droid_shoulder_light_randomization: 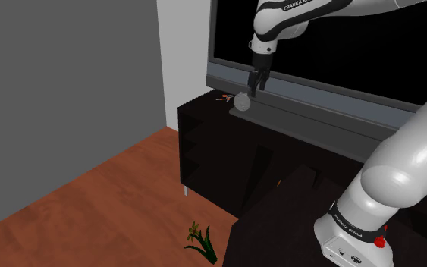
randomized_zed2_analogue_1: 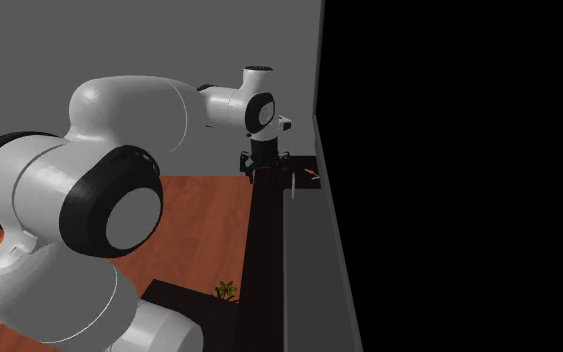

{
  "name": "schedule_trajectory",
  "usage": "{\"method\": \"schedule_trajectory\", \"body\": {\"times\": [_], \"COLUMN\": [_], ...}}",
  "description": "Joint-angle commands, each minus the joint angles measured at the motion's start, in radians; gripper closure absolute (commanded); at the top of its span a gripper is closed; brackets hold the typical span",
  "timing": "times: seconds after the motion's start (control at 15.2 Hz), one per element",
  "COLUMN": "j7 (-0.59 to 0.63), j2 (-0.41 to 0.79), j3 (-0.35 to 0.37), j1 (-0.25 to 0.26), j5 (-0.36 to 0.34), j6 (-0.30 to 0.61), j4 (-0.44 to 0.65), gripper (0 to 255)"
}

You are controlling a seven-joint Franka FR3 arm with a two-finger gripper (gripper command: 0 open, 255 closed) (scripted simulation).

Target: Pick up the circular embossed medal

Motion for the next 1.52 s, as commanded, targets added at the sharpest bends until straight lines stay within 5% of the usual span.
{"method": "schedule_trajectory", "body": {"times": [0.0,0.66,1.25,1.32,1.45], "j7": [-0.032,-0.155,-0.156,-0.157,-0.157], "j2": [0.073,0.440,0.470,0.469,0.468], "j3": [-0.013,-0.034,-0.031,-0.032,-0.032], "j1": [-0.006,-0.049,-0.050,-0.051,-0.051], "j5": [0.009,0.082,0.087,0.086,0.086], "j6": [0.023,0.032,0.123,0.122,0.122], "j4": [0.056,0.433,0.372,0.372,0.371], "gripper": [0,0,0,255,255]}}
